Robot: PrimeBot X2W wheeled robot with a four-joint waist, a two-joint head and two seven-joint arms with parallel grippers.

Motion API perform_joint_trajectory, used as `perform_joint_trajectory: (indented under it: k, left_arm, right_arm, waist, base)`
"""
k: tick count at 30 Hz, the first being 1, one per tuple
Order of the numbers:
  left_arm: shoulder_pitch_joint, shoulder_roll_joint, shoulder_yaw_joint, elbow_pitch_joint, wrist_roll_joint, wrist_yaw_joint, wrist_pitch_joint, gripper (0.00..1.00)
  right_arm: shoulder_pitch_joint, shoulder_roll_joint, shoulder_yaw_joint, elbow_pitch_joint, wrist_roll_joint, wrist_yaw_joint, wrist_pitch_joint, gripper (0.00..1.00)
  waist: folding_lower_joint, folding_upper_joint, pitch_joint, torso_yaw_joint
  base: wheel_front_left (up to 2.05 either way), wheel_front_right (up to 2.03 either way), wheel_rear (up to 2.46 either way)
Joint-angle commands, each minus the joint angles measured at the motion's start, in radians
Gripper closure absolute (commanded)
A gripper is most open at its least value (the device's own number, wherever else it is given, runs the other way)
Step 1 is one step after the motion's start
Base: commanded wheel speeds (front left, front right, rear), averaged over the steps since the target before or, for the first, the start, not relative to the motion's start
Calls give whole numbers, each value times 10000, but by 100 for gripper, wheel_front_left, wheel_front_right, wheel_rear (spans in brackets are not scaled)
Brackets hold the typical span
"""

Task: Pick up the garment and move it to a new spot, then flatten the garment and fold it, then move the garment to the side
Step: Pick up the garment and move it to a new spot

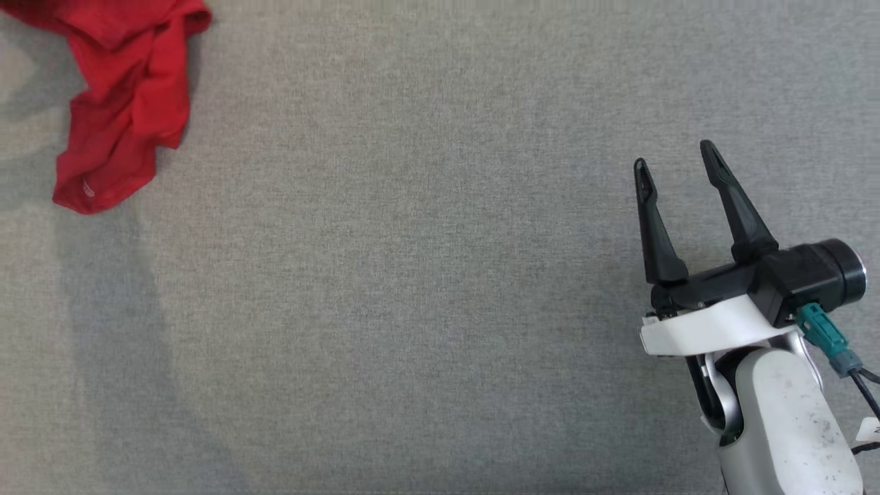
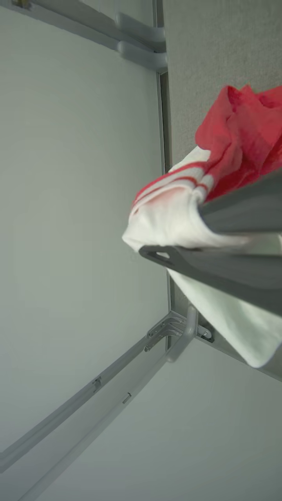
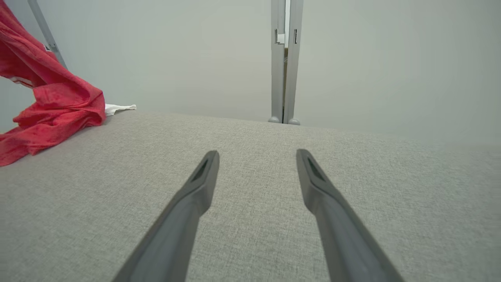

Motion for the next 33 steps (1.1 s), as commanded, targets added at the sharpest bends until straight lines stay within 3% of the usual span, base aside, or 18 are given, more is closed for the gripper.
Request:
perform_joint_trajectory:
  k: [1, 11, 21, 27, 33]
  left_arm:
    - [-194, -132, -203, -228, 97, -56, 91, 100]
    - [-1343, -1135, -1894, -1806, 55, -60, 1203, 100]
    - [-2352, -2751, -2167, -1992, -311, 135, 691, 100]
    - [-996, -3093, -2391, -1777, -630, 117, 277, 100]
    - [1918, -2993, -2690, -1894, -829, 127, -762, 100]
  right_arm:
    - [200, 3, -15, 178, 198, -15, -151, 0]
    - [568, 2, -73, 1235, 1115, -15, -509, 0]
    - [389, 1, 60, 1411, 1675, -15, -566, 0]
    - [456, 5, -32, 1400, 1685, -15, -564, 0]
    - [518, 2, -2, 1564, 1643, -15, -565, 0]
  waist:
    - [0, 0, -1342, -630]
    - [0, 0, -2542, -1815]
    - [0, 0, -2427, -2761]
    - [0, 0, -2244, -2844]
    - [0, 0, -2195, -2717]
  base:
    - [0, 0, 0]
    - [0, 0, 0]
    - [0, 0, 0]
    - [0, 0, 0]
    - [0, 0, 0]
